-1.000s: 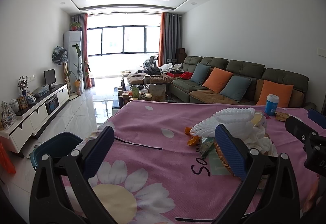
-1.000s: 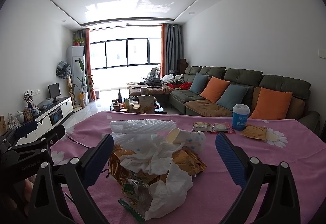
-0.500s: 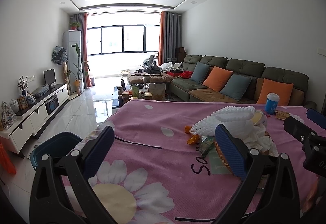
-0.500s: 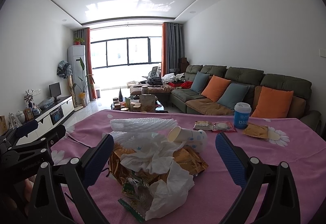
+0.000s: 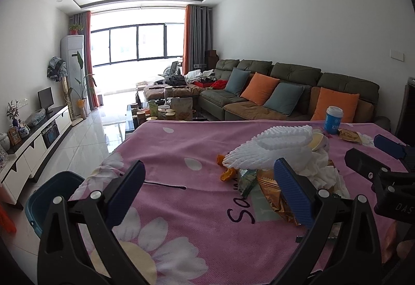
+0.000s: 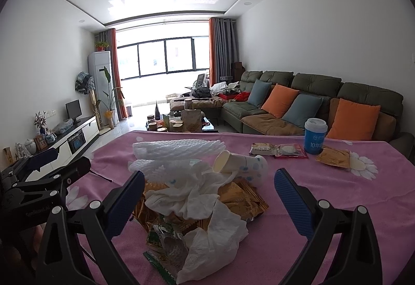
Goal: Collect trash
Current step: 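Grasp the white foam nets with the left gripper while the right gripper grasps another foam net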
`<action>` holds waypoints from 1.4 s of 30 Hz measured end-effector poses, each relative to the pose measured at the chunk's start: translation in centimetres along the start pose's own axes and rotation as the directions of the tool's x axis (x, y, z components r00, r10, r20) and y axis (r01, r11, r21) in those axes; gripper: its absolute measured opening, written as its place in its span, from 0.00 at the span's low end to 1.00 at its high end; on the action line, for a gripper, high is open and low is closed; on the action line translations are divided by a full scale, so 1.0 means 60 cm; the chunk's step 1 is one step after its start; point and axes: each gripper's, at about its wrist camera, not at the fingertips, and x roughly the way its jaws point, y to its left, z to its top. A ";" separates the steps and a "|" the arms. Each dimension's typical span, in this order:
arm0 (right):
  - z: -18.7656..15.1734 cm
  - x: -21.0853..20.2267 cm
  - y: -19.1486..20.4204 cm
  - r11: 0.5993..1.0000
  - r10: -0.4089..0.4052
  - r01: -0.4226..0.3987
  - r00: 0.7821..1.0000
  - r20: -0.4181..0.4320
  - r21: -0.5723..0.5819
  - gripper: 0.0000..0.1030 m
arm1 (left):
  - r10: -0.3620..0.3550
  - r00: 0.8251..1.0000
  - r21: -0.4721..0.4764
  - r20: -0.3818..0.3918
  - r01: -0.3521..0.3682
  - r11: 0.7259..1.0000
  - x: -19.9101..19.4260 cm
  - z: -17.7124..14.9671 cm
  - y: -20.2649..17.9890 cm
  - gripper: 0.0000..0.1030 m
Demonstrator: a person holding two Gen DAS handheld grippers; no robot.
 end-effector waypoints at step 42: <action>0.052 0.087 0.016 0.963 0.268 -0.267 0.953 -0.139 0.028 0.80 | -0.516 0.849 -0.277 -0.109 0.473 0.836 0.110 0.052 0.064 0.13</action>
